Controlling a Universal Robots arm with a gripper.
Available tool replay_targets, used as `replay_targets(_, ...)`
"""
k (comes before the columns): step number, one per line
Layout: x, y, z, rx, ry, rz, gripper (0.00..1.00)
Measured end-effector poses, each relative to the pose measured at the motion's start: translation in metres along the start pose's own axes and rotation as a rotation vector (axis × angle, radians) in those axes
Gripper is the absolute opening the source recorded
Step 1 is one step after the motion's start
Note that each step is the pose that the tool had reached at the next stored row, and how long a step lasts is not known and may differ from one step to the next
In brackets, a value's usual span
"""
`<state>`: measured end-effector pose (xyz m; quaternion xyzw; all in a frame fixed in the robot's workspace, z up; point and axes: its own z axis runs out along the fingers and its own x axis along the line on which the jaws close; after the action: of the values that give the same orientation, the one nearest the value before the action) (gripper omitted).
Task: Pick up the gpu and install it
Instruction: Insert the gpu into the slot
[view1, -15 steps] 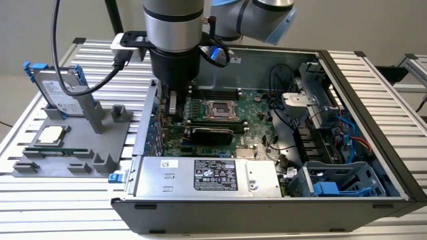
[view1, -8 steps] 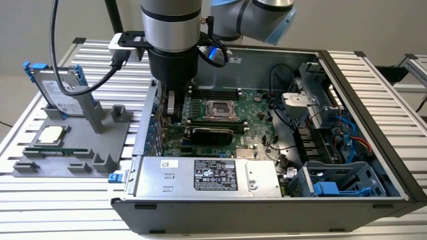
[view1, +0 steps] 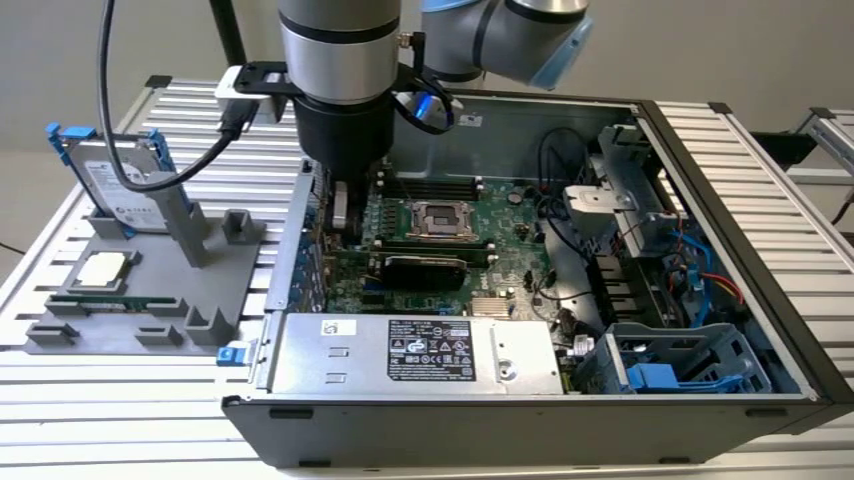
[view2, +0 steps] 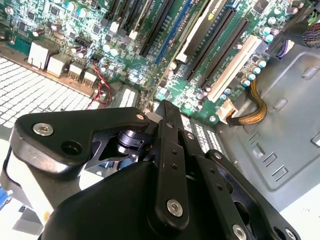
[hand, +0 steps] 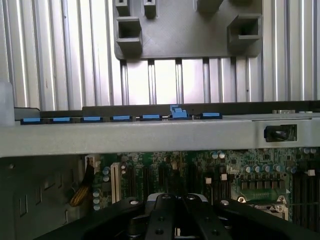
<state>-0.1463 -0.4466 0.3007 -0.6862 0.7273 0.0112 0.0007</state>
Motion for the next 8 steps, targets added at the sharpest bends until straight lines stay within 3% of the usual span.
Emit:
replay_targets(4, 0.0002, 0.0036, -0.0004, 0.0009, -0.0001, 0.000, 0.00)
replay_targets(8, 0.0007, 0.0119, -0.0004, 0.0051, -0.0002, 0.000, 0.00)
